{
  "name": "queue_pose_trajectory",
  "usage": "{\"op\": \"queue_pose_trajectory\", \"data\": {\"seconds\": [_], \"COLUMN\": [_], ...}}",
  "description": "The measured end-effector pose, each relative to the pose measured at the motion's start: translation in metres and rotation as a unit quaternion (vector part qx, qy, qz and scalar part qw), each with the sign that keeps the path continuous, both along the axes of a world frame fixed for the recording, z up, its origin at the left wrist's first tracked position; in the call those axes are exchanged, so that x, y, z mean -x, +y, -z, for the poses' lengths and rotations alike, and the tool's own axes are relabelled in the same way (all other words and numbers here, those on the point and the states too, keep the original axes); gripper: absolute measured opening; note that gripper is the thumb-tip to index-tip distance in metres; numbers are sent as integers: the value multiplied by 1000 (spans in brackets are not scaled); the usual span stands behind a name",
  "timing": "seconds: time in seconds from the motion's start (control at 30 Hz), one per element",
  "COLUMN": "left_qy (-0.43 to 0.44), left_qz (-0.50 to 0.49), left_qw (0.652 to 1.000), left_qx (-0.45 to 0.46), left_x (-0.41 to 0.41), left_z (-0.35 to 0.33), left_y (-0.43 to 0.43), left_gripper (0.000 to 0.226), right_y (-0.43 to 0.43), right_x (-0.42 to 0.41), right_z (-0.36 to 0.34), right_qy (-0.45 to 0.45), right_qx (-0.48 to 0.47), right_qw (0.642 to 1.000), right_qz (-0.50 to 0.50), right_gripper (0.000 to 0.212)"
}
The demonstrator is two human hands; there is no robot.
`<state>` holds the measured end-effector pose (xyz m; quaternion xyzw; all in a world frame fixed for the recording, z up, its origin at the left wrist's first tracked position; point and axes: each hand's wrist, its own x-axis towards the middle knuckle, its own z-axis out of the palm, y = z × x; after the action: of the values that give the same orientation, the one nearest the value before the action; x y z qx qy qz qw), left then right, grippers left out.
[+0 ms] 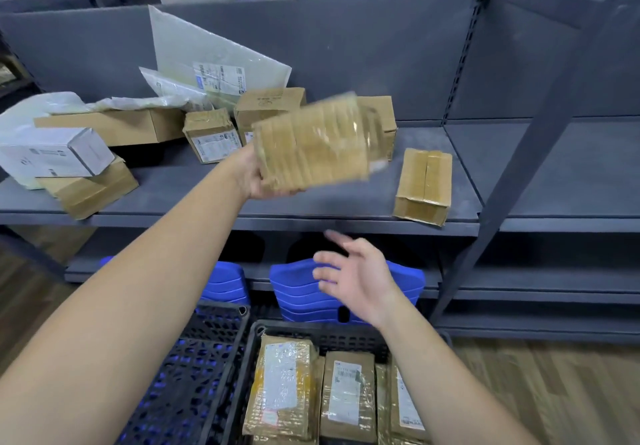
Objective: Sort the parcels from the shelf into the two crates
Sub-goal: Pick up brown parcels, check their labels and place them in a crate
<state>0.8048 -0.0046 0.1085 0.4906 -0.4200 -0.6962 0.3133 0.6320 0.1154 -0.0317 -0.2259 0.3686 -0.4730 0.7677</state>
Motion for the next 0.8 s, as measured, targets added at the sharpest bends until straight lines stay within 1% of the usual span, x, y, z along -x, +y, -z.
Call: {"op": "queue_pose_trajectory", "data": {"seconds": [0.03,0.07,0.1,0.13,0.17,0.23,0.3,0.37,0.43,0.47,0.5,0.53,0.57,0.6,0.63,0.67,0.7,0.73,0.8], "left_qy": [26,39,48,55,65,71,39,-47,-158,-182,-170,-126,-63,2,54,87,109,131,175], "left_qz": [-9,-8,-5,2,11,23,26,55,118,138,140,126,103,77,49,20,0,-6,-3], "left_qw": [998,995,992,988,986,984,984,980,964,957,961,973,985,992,995,995,994,991,983], "left_qx": [-50,-90,-120,-142,-153,-163,-173,-184,-181,-176,-165,-148,-124,-96,-65,-37,-12,10,50], "left_x": [-7,-12,-17,-20,-22,-22,-23,-28,-32,-32,-33,-34,-35,-36,-38,-40,-40,-39,-38], "left_z": [10,20,30,38,44,49,54,60,60,60,60,60,61,62,64,67,69,71,72], "left_y": [-5,-9,-11,-10,-9,-2,0,-4,-3,-2,-1,-1,-2,-3,-3,-3,-2,0,5], "left_gripper": [39,39,39,37,33,28,28,36,30,32,40,49,59,67,75,83,88,88,90], "right_y": [-2,-3,-4,-5,-5,-5,-4,-4,-7,-10,-13,-15,-17,-19,-21,-22,-23,-24,-23], "right_x": [1,3,6,9,13,20,23,26,29,28,26,22,18,12,7,3,0,-3,-9], "right_z": [-2,-5,-8,-11,-16,-28,-43,-59,-75,-79,-80,-79,-78,-76,-71,-67,-63,-58,-49], "right_qy": [99,200,276,321,343,366,392,416,442,459,463,439,374,275,177,101,65,48,35], "right_qx": [39,85,134,181,225,300,353,390,410,407,394,363,316,252,191,157,144,138,126], "right_qw": [992,969,941,917,898,867,837,815,796,789,793,820,868,920,957,973,978,980,981], "right_qz": [67,116,144,155,160,157,141,101,43,28,32,55,87,118,129,133,135,137,143], "right_gripper": [49,55,66,78,87,98,105,110,110,109,105,100,90,78,65,54,48,49,59]}}
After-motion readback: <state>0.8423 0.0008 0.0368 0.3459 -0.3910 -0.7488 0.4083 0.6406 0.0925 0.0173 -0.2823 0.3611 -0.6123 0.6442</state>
